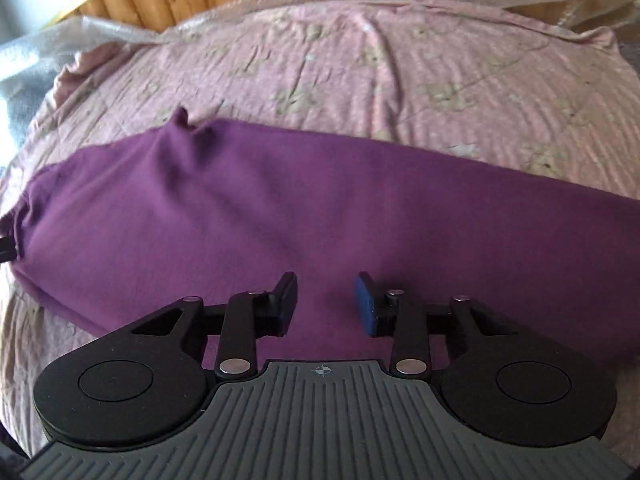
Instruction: Fold clothes
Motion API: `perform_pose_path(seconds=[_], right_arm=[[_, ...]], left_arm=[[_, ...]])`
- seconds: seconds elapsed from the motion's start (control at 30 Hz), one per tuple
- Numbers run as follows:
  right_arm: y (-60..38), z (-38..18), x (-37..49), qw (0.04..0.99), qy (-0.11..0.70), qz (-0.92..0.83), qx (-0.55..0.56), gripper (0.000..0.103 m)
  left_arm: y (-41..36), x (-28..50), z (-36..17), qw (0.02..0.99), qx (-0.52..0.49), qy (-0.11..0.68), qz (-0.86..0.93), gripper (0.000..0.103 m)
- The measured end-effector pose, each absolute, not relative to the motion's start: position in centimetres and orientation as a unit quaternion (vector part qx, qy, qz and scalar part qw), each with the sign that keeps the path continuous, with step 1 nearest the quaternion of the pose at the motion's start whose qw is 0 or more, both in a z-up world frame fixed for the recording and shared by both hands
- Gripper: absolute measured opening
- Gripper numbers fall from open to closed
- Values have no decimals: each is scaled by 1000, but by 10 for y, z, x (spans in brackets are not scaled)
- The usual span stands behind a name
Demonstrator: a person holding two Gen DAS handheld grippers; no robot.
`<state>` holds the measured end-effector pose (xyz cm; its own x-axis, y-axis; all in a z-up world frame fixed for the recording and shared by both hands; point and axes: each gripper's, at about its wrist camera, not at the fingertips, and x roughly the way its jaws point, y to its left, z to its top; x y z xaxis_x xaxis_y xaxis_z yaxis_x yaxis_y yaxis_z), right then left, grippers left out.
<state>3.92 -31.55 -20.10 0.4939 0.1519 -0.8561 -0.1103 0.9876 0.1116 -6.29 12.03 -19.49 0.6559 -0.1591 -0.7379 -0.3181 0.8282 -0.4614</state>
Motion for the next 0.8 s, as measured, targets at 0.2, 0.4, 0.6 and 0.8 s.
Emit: perform_pose_path(seconds=[0.2,0.4,0.6,0.8], right_arm=[[-386,-205,12,872,484,37,59,34],[-469,-205,5,873,482,1,72,53],[-606,-176,-19,900,406,-85,138,68],[-719,-216,-25,871,446,-135,154,56]], left_arm=[[121,-74,-210,838,-296,445,109,32],[102,-91,-203,832,-296,434,179,45],[13,-82,-173,836,-302,431,159,53],[-108,-45,-147,850,-270,443,96,55]])
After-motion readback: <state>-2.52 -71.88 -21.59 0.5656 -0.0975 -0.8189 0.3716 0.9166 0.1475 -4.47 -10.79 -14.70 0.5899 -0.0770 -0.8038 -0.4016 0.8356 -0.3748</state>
